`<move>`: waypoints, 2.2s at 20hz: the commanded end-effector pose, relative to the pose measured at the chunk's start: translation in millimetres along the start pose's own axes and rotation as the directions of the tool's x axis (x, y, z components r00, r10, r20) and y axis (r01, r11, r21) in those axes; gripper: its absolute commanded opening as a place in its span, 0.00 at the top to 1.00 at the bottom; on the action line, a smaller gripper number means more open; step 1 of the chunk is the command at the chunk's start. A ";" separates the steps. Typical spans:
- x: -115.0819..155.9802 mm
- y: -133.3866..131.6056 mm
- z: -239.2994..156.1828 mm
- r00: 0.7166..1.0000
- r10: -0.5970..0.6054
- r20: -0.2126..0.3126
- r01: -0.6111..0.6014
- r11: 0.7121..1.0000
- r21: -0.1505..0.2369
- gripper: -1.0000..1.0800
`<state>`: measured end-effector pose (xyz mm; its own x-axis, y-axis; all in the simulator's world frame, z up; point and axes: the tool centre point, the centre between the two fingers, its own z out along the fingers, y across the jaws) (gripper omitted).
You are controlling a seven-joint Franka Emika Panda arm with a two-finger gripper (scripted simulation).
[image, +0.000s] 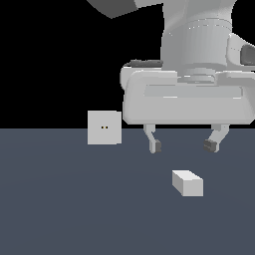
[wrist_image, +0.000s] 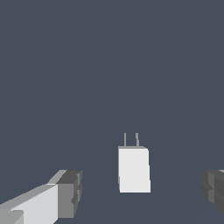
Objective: Plug the charger into the wall socket.
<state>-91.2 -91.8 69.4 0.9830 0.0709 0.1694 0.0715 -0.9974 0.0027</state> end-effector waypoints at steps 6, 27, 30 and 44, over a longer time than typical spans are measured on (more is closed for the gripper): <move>-4.9 2.6 6.6 1.000 -0.007 -0.009 0.007 1.000 0.003 0.04; -13.9 2.1 56.1 1.000 -0.007 -0.009 0.007 1.000 0.004 0.04; -13.9 2.1 56.1 1.000 -0.007 -0.009 0.007 1.000 0.004 1.00; -7.0 -4.8 52.2 1.000 -0.013 -0.009 0.013 1.000 0.005 1.00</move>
<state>-92.1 -90.3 14.7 0.9808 0.0806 0.1775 0.0819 -0.9966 -0.0003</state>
